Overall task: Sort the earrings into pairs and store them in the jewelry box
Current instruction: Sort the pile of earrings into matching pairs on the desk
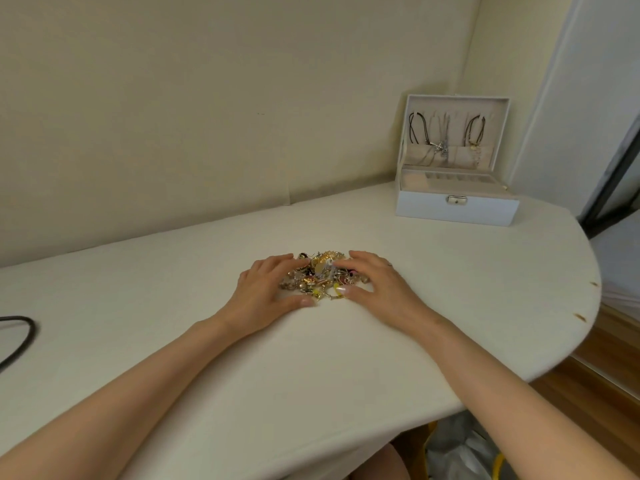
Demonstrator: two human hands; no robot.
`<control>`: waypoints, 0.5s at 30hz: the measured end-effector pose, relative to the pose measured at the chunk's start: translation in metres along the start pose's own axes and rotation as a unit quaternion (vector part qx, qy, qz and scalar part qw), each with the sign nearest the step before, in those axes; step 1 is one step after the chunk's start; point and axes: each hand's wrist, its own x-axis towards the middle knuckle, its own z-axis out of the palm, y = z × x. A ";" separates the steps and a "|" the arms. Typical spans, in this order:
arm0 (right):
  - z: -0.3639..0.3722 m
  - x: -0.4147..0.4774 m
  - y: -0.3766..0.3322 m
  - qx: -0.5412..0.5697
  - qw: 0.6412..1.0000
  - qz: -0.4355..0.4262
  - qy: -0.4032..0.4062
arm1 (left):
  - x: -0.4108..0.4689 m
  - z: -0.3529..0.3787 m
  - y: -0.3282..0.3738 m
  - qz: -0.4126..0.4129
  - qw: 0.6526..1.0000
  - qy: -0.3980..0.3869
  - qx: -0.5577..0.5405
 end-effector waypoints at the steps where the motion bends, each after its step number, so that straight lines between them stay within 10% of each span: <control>1: 0.001 0.000 0.001 -0.004 1.000 -0.007 -0.004 | 0.000 0.001 -0.001 0.010 1.000 -0.002 0.007; 15: -0.007 0.016 -0.015 0.035 0.997 0.003 0.069 | 0.001 0.002 -0.001 0.016 1.000 0.009 0.007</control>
